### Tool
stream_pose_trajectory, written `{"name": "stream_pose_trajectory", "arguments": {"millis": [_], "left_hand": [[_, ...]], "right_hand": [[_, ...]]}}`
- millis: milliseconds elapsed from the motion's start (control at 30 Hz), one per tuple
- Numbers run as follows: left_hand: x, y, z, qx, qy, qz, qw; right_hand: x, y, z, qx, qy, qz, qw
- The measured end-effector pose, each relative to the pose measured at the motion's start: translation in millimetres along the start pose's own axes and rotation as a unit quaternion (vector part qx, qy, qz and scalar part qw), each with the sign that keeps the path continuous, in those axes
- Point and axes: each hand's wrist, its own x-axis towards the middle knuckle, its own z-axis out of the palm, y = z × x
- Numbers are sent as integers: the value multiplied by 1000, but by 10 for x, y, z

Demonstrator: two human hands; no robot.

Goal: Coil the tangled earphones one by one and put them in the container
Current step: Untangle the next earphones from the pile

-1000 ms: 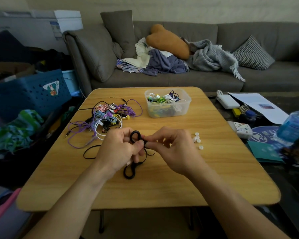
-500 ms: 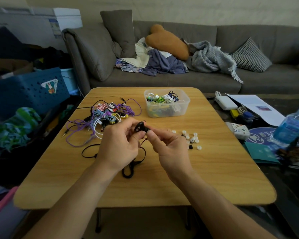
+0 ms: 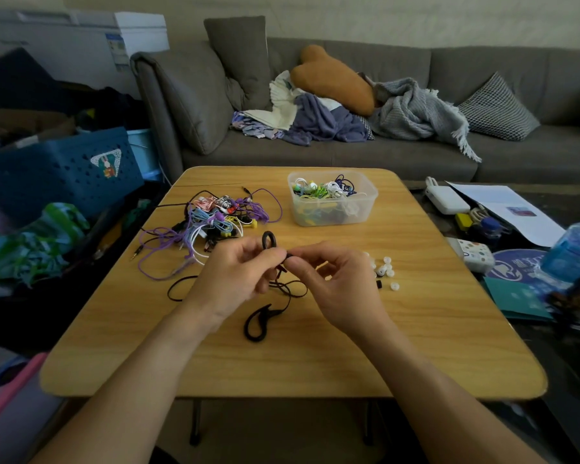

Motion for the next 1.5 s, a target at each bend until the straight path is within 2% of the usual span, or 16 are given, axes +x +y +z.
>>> {"name": "stream_pose_trajectory", "arguments": {"millis": [67, 233, 333, 433, 533, 633, 733, 833, 900, 967, 1067, 1167, 1300, 1500], "left_hand": [[9, -15, -14, -9, 3, -25, 1000], [34, -6, -64, -82, 90, -39, 992], [28, 27, -76, -93, 122, -18, 988], [37, 16, -84, -80, 144, -18, 986], [38, 13, -100, -77, 139, -12, 987], [17, 17, -125, -53, 124, -10, 991], [8, 11, -138, -31, 96, -24, 995], [-5, 17, -112, -26, 61, -54, 996], [-36, 44, -88, -32, 15, -78, 996], [-73, 85, -48, -68, -43, -102, 992], [-99, 130, -15, -125, -95, -134, 978], [-97, 135, -31, -137, -108, -132, 976], [-107, 112, -11, -146, -123, -90, 978], [-125, 55, 28, -91, -148, -21, 985]], "right_hand": [[1, 4, -8, -42, -8, -15, 999], [-12, -4, -21, -109, -13, 8, 994], [-61, -28, 9, -162, -101, -15, 982], [-100, 17, 112, -240, -201, -41, 949], [-106, 31, 174, -272, -243, -39, 930], [-86, 5, 126, -250, -231, -34, 940], [-71, -9, 34, -186, -187, 9, 965], [-34, -15, -71, -34, -116, 55, 991], [-12, -22, -119, 71, -82, 64, 992], [-1, -26, -150, 121, -64, 58, 989], [-1, -31, -167, 99, -61, 34, 993], [7, -8, -164, 91, -38, 46, 994], [21, 16, -154, 118, -12, 83, 989], [13, 13, -155, 97, -32, 89, 991]]}}
